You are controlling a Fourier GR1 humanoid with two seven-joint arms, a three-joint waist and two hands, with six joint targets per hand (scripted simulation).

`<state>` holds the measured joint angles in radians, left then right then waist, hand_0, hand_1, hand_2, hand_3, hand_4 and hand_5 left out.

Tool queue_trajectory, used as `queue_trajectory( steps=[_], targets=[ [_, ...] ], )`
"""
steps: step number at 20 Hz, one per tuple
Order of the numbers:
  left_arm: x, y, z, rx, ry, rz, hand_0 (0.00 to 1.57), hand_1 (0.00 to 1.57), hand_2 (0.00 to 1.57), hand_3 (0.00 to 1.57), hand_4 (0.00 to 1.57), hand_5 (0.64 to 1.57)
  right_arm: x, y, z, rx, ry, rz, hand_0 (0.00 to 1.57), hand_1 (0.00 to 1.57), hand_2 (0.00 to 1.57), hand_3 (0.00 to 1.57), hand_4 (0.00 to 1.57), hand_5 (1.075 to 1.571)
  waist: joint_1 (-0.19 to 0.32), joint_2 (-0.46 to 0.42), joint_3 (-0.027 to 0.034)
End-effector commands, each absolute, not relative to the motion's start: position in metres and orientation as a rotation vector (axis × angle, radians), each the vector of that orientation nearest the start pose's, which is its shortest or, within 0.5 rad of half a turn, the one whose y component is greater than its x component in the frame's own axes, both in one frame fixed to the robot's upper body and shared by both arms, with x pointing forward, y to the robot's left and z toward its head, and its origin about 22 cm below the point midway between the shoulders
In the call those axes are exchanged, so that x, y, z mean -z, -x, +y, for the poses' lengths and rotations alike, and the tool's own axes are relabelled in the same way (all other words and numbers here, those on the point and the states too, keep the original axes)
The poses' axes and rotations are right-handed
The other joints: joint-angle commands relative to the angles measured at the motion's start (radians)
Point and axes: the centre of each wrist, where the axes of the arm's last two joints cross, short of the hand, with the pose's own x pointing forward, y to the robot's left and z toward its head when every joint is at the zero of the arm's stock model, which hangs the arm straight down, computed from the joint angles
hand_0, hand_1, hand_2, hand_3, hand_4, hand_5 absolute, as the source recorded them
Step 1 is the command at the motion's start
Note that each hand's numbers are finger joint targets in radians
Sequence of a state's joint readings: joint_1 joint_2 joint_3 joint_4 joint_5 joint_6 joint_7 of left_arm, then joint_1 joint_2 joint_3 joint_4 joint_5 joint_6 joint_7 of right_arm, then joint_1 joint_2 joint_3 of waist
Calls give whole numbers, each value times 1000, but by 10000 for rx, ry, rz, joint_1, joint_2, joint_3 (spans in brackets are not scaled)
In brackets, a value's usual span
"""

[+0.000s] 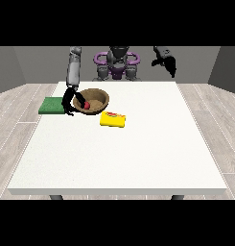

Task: Pick the cup and pour the ball into the bowl, then pick the bowl and place it on the pad

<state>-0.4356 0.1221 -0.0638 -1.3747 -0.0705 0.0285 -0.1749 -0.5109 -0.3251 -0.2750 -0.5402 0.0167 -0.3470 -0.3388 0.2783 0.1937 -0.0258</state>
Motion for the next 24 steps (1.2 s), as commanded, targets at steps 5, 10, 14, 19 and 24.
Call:
queue_trajectory(
  steps=[5,10,14,19,24],
  targets=[
    [2,-320,251,1707,-1041,-17257,0,0,0,0,996,1410,22,-367,-313,200,6459,-10933,1571,1571,1571,858,823,1564,-1656,-2225,235],
    [-8,-322,293,1354,-1646,-17117,0,0,0,0,1003,1407,-5,-375,-327,94,5972,-10996,1571,1571,1571,744,808,1567,-2283,-2289,255],
    [-17,-329,301,959,-1909,-17592,0,0,0,0,1003,1418,-27,-374,-356,324,5712,-11530,1571,1571,1571,728,777,1571,-2619,-1747,256],
    [28,-299,310,835,-1900,-17360,0,0,0,0,1096,1448,-43,-376,-355,246,5665,-11619,1571,1571,1571,728,777,1571,-2640,-1571,252],
    [-58,-322,354,760,-1592,-18628,0,0,0,0,1311,1525,-38,-329,-447,606,6690,-11765,1571,1571,1571,0,911,1571,-1833,-1109,269]
  ],
)
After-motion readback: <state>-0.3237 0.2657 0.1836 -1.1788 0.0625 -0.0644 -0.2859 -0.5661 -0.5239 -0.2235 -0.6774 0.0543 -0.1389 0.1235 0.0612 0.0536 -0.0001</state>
